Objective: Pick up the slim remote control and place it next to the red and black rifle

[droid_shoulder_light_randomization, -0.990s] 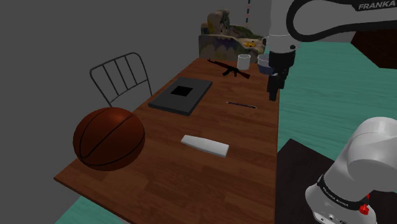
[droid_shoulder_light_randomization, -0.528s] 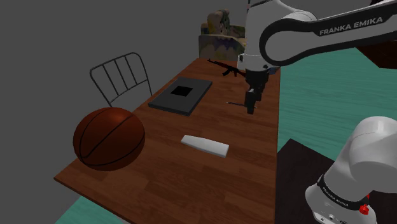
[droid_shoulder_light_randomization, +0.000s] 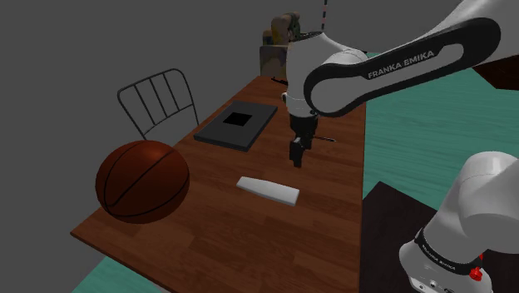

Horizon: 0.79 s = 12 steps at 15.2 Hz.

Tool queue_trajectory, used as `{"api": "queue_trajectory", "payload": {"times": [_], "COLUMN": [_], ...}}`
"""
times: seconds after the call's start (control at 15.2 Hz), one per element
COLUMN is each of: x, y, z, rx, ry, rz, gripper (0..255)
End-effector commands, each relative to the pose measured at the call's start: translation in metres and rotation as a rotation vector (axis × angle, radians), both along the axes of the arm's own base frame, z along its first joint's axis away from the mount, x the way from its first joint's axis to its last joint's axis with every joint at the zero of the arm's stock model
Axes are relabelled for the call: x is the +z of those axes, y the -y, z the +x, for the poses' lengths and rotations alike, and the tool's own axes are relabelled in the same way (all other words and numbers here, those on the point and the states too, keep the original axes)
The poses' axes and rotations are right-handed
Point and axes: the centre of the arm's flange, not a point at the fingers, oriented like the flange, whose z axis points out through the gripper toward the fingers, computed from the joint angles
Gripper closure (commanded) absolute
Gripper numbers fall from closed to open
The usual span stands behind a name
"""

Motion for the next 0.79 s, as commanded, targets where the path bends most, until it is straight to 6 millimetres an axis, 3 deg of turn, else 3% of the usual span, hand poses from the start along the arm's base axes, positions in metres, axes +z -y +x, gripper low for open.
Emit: {"api": "queue_trajectory", "payload": {"times": [0.0,0.53,0.73], "x": [-0.017,-0.069,-0.083], "y": [-0.019,-0.097,-0.103], "z": [0.013,0.052,0.056], "rx": [0.021,0.102,0.109], "ry": [0.007,0.033,0.035], "rz": [0.007,0.030,0.032], "gripper": [0,0,0]}}
